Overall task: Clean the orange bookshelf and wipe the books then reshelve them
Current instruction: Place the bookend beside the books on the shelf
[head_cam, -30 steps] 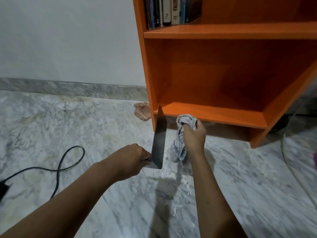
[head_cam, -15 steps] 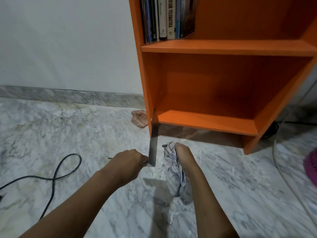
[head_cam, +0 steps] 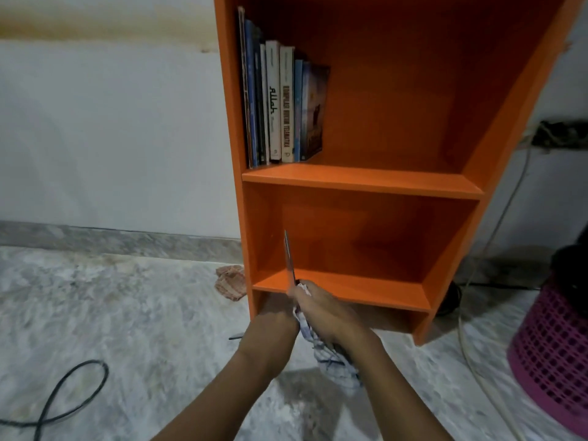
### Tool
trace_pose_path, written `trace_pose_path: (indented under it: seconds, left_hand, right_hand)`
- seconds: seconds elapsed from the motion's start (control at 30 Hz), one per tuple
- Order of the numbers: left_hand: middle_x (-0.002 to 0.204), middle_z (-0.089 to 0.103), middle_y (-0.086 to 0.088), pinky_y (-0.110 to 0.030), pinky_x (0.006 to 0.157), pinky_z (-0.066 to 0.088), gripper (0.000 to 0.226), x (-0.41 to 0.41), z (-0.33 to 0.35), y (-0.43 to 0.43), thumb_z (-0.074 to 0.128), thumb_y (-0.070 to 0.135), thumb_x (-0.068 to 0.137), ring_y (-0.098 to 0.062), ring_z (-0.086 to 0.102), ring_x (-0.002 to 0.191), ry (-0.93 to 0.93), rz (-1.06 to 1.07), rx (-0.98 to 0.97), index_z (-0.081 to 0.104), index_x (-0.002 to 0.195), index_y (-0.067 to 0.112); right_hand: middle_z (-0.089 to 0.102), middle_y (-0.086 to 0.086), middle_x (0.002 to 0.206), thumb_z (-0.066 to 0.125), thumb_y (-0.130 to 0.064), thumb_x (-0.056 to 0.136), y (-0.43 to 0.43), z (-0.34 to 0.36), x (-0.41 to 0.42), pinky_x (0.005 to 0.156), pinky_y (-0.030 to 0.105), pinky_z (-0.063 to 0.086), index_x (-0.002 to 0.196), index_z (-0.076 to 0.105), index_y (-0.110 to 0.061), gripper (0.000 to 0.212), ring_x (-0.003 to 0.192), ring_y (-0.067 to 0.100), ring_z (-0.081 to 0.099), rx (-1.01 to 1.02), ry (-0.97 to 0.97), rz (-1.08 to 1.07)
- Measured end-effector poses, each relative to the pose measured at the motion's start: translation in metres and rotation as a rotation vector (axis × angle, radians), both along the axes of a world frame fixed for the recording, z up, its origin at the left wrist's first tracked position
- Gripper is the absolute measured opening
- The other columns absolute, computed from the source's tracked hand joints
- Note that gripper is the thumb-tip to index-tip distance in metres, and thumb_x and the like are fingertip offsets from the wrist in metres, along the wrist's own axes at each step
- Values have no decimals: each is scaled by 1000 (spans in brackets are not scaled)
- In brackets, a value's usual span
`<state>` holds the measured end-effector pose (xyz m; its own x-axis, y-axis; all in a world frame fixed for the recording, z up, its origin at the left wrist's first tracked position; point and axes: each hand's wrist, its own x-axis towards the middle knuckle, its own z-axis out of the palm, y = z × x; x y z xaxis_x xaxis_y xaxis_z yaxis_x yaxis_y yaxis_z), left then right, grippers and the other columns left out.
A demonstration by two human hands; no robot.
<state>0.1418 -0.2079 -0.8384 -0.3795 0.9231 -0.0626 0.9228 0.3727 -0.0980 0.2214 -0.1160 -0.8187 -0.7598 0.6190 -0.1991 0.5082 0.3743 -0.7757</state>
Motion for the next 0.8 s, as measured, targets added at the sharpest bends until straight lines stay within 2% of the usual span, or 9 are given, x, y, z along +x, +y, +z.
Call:
trace_pose_path:
  seconds: [0.1,0.23,0.3,0.37,0.47,0.53,0.63,0.7,0.8]
  left_hand:
    - [117,60,-12,-33,85,43,36,4,11,15,50,5,96,-27,58,102,58,-29,148,51,132,7]
    - [56,55,6,-18,45,44,27,-9,17,31,92,19,56,-9,50,47,27,-121,330,73,75,20]
    - [74,68,5,-25,51,52,32,-16,24,37,84,17,68,-13,63,59,-4,-177,349,73,96,29]
    - [109,69,2,-33,71,56,43,-28,35,43,52,14,95,-21,68,88,-20,-75,405,53,133,34]
    - [122,66,-1,-36,80,52,52,-51,45,57,40,14,98,-25,67,101,-64,39,483,40,145,37]
    - [110,69,-4,-38,78,55,44,-67,56,62,43,15,97,-28,68,97,-149,82,535,51,135,35]
    - [88,69,2,-36,76,57,20,-98,64,68,48,19,99,-19,68,80,-266,172,613,67,94,24]
    - [65,60,9,-27,63,55,33,-117,73,76,48,30,101,-7,59,58,-285,193,721,57,70,26]
    - [55,56,9,-16,49,40,42,-132,103,92,46,42,100,-4,53,47,-230,150,805,58,65,23]
  right_hand:
    - [47,-11,78,39,-74,86,13,12,-1,66,37,36,78,47,-33,43,71,19,48,179,-24,-52]
    - [56,-1,69,45,-40,94,30,41,-1,55,32,33,74,52,-21,28,58,21,47,480,-93,-91]
    - [65,-1,83,43,-39,95,33,64,-2,62,33,41,89,59,-24,23,70,24,58,653,-119,-99]
    - [69,3,99,42,-39,97,34,90,-3,68,35,44,107,61,-24,26,85,30,64,815,-152,-112]
    - [69,4,100,40,-37,100,42,129,1,63,32,37,116,60,-20,30,84,30,63,986,-188,-146]
    - [67,4,94,40,-35,99,55,154,6,62,32,35,104,59,-20,25,73,29,55,1046,-170,-203]
    - [60,-2,78,39,-34,97,82,186,14,62,34,43,82,50,-24,21,66,22,54,1037,-110,-299]
    - [57,-5,70,40,-36,97,106,199,14,63,36,51,76,47,-25,24,63,19,58,1042,-90,-361]
    - [55,-5,66,41,-34,96,148,199,8,55,32,47,78,49,-23,23,55,17,55,1063,-37,-437]
